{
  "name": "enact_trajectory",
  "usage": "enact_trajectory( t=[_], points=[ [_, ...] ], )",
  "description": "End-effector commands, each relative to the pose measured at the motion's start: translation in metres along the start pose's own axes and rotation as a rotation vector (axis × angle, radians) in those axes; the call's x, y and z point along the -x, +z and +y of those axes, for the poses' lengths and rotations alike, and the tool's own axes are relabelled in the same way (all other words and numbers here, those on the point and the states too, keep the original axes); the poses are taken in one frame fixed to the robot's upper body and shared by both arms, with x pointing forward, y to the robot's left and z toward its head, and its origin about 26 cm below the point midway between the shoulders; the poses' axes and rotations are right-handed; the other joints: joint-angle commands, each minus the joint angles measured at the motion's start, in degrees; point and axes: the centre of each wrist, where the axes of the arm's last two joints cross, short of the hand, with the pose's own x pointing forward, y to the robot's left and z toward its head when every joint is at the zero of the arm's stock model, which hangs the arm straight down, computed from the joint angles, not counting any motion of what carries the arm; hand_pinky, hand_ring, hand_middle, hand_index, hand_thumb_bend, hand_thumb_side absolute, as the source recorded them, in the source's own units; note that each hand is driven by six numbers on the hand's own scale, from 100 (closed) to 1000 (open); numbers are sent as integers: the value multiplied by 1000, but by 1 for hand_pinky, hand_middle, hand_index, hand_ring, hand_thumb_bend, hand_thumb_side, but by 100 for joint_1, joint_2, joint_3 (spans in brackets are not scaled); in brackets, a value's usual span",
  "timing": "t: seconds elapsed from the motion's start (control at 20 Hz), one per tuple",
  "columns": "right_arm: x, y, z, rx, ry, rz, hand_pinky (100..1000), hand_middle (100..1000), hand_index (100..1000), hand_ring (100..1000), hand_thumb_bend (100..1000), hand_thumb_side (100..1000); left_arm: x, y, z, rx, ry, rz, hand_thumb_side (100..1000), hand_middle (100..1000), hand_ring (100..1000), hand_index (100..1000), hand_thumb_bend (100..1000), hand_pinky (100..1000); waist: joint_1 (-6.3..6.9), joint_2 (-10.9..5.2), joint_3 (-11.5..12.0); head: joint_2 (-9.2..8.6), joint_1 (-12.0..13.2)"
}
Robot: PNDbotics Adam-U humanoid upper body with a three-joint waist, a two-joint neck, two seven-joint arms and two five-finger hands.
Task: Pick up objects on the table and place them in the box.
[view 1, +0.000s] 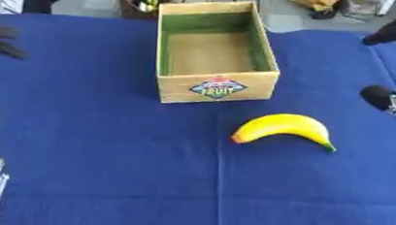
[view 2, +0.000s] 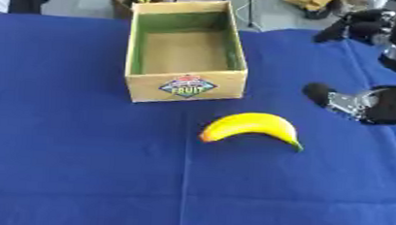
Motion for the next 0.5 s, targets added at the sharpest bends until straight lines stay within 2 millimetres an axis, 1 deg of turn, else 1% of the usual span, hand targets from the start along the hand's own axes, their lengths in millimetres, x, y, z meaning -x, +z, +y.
enact_trajectory(
  t=[0.05, 0.1, 0.25, 0.35, 0.4, 0.45, 0.5],
  points=[
    [4, -5, -4, -31, 25, 15, 780, 707, 840, 783, 463, 896, -6, -6, 2, 14, 0, -33, 1000, 692, 607, 801, 100, 471, -21, -133, 19, -59, -38],
    [6, -8, -4, -43, 28, 22, 781, 702, 840, 784, 474, 890, -6, -6, 1, 14, 1, -32, 1000, 692, 607, 801, 100, 471, -21, -135, 26, -57, -45],
    [9, -18, 1, -88, 45, 42, 790, 723, 859, 802, 504, 860, -6, -6, 1, 15, 4, -30, 1000, 692, 608, 801, 100, 471, -18, -139, 37, -58, -58],
    [10, -25, 4, -126, 55, 55, 796, 735, 868, 812, 531, 804, -6, -6, 1, 15, 8, -31, 1000, 692, 608, 801, 100, 471, -17, -140, 32, -55, -58],
    [11, -28, 5, -140, 59, 60, 797, 735, 869, 813, 533, 799, -6, -6, 0, 16, 9, -30, 1000, 693, 608, 801, 100, 471, -15, -140, 28, -53, -55],
    [11, -30, 6, -150, 63, 64, 805, 742, 874, 821, 545, 742, -6, -6, 0, 16, 10, -30, 1000, 693, 608, 801, 100, 470, -14, -140, 25, -52, -54],
    [11, -34, 8, -162, 62, 74, 805, 742, 874, 821, 545, 742, -6, -6, 0, 18, 12, -29, 1000, 693, 608, 801, 100, 470, -12, -139, 27, -52, -63]
  ],
)
